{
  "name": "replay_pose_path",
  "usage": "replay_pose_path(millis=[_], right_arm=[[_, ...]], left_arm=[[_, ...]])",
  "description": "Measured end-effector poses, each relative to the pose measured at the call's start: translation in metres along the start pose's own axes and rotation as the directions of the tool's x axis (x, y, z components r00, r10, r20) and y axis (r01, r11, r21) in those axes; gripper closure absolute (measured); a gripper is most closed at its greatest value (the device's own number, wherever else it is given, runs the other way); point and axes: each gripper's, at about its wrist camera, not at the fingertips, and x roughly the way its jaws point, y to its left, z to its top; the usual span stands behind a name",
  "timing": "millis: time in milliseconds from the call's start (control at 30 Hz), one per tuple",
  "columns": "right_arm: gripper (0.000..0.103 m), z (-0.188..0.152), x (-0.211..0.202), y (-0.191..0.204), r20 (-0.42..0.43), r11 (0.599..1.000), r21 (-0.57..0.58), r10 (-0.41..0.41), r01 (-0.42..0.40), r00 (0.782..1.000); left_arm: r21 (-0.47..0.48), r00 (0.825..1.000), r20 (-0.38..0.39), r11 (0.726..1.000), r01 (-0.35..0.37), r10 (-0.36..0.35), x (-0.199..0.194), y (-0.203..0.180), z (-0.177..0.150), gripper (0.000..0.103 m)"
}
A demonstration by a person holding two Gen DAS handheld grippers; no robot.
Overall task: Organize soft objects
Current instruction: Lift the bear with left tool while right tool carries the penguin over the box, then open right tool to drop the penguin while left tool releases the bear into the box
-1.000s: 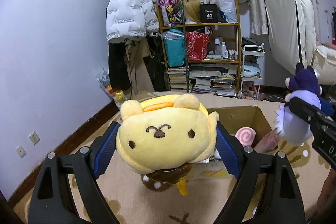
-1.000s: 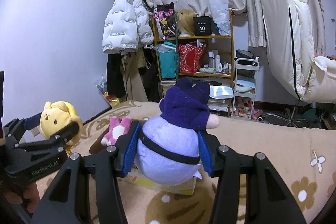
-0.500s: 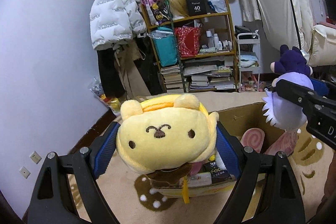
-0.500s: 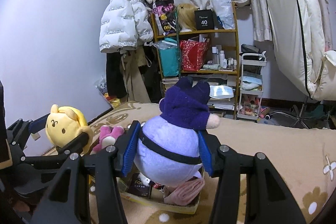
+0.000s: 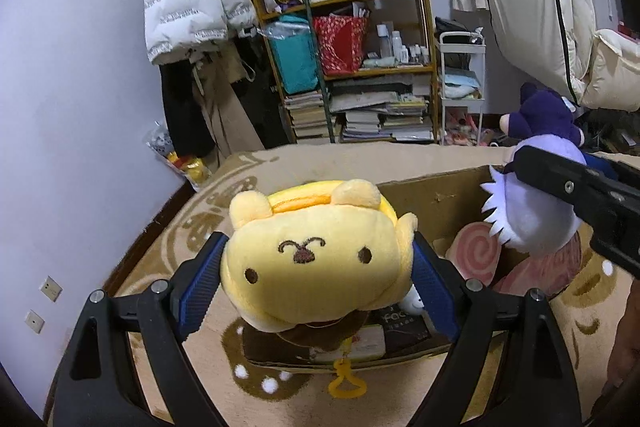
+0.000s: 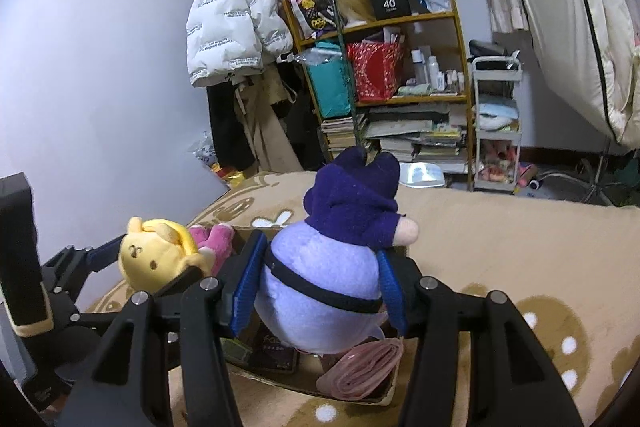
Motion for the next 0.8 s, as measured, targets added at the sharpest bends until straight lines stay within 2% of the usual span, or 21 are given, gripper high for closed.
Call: replay_pose_path(millis=[167, 267, 400, 500, 600, 667, 767, 800], right_arm=[[0.042, -0.004, 0.006, -0.003, -0.043, 0.999, 0.027, 0.032, -0.031, 0.999], [0.042, -0.006, 0.008, -0.004, -0.064, 0.999, 0.028, 0.023, -0.021, 0.998], [0.041, -0.007, 0.011, -0.009, -0.085, 0.996, 0.073, 0.053, -0.047, 0.995], [0.041, -0.007, 0.011, -0.012, -0.088, 0.993, 0.098, 0.077, -0.068, 0.993], [0.033, -0.007, 0.011, -0.013, -0.086, 0.992, 0.102, 0.079, -0.07, 0.993], [0.031, -0.007, 0.01, -0.015, -0.082, 0.991, 0.112, 0.086, -0.077, 0.993], [0.03, -0.005, 0.009, -0.016, -0.08, 0.99, 0.119, 0.085, -0.075, 0.993], [0.026, -0.004, 0.008, -0.016, -0.08, 0.99, 0.12, 0.085, -0.075, 0.993]], left_arm=[[-0.037, 0.998, -0.048, 0.999, 0.031, -0.033, 0.009, 0.003, -0.002, 0.013], [-0.043, 0.996, -0.08, 0.999, 0.026, -0.029, 0.015, 0.005, -0.008, 0.011], [-0.042, 0.993, -0.119, 0.999, 0.02, -0.025, 0.023, 0.004, -0.014, 0.009], [-0.045, 0.992, -0.12, 0.999, 0.021, -0.026, 0.023, 0.005, -0.015, 0.005], [-0.059, 0.992, -0.116, 0.998, 0.031, -0.038, 0.02, 0.006, -0.015, 0.004], [-0.066, 0.992, -0.114, 0.997, 0.037, -0.044, 0.019, 0.008, -0.016, 0.004], [-0.09, 0.991, -0.111, 0.994, 0.062, -0.072, 0.016, 0.011, -0.015, 0.003], [-0.1, 0.99, -0.105, 0.992, 0.08, -0.09, 0.015, 0.012, -0.014, 0.003]])
